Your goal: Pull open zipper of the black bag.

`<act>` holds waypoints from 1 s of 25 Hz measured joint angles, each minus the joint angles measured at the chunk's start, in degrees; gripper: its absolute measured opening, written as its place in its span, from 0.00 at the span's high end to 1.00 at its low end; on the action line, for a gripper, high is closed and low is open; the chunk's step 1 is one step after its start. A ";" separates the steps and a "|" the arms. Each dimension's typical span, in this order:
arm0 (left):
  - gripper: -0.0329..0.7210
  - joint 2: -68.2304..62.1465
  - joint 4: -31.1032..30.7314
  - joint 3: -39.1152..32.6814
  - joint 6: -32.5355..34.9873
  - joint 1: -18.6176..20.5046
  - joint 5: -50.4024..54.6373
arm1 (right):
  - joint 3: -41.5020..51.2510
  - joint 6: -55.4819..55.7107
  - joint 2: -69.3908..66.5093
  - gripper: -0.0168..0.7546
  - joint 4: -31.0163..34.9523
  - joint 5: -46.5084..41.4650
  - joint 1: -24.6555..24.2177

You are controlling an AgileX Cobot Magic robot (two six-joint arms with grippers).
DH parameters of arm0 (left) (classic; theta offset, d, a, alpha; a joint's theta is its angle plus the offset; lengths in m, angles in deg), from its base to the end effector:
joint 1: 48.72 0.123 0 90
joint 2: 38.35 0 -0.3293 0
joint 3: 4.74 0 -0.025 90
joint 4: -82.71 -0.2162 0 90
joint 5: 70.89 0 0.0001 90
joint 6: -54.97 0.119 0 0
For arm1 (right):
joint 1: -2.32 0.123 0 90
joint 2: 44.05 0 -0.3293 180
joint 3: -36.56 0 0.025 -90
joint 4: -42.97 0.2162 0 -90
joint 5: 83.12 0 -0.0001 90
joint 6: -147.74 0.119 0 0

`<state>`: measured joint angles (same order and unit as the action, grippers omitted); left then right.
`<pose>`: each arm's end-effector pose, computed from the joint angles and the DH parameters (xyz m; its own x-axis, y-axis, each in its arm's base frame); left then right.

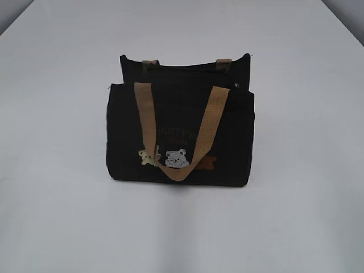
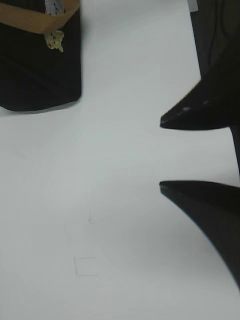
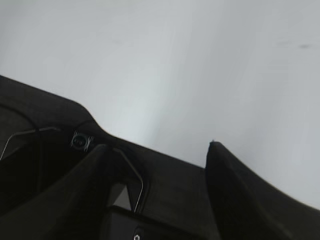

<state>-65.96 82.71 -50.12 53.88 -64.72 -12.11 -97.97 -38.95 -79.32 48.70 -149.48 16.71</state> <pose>-0.0035 0.0010 0.2834 -0.6455 0.1653 -0.7457 0.2634 0.9646 -0.0142 0.0021 0.0118 0.2732 -0.7873 -0.2806 -0.5490 -0.3570 0.9335 0.0348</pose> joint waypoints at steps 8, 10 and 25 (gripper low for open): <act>0.63 20.25 0.00 -2.58 0.58 0.00 1.89 | 4.85 -1.58 18.54 0.38 -0.85 3.06 0.00; 0.63 21.31 0.00 -2.58 1.09 0.00 2.04 | 4.91 -1.60 22.36 0.39 -0.79 3.19 0.00; 0.64 21.40 0.66 -2.66 1.75 -0.07 2.04 | 4.97 -0.61 28.91 0.41 -1.96 3.37 0.00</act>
<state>-44.56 83.37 -52.78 55.63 -64.79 -10.07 -93.00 -39.56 -50.41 46.74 -146.11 16.71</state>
